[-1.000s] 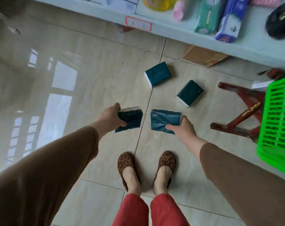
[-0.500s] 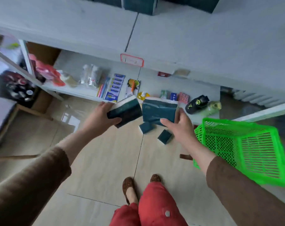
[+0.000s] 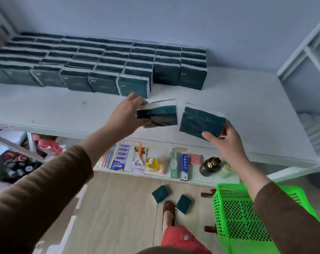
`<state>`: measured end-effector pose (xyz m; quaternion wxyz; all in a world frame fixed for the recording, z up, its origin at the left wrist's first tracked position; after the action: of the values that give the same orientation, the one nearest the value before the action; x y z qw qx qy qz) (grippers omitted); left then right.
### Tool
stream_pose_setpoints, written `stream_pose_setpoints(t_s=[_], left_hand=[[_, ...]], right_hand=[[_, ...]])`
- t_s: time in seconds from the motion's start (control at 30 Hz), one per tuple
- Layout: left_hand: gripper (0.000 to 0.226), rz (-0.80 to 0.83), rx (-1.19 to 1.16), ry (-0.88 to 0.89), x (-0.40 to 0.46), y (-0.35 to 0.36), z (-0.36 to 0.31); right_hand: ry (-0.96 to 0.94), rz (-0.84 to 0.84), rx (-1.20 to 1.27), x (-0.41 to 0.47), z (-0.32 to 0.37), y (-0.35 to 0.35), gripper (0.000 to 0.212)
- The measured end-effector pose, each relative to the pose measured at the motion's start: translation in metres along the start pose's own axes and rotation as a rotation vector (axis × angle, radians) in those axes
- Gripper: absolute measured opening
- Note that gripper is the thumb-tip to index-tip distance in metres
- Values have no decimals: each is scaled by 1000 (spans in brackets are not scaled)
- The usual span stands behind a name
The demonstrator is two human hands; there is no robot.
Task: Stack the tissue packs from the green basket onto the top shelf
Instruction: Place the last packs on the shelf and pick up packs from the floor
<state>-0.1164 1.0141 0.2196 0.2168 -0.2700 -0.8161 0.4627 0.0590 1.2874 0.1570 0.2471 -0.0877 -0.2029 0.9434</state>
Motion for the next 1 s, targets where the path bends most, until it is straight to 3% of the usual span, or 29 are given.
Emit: stream_pose_setpoints(t_s=[0.2,0.4,0.8,1.0], left_hand=[[49,-72,177,73,124,7,-19],[45,-6,346,84,200,27,6],[51,41,573,-46,230,41,54],[59,8,555,-23,231,42,52]], right_hand=[[-5,-14,-38,89,-6,-29,46],[7,15,-48,149,-15,-13,47],[-8,23,-193,221,-7,32,47],[51,-122,-162,240,-5,45,56]])
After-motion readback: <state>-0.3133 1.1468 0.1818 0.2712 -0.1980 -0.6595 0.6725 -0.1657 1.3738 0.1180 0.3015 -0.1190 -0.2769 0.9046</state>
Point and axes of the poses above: each hand's wrist, its own x-axis towards the middle knuckle, its own y-axis out of the palm, z = x × y, the point moved 4 cm from there along x, towards the middle knuckle, and after that the axes turned 4 degrees about z, right-handed, at the moved point
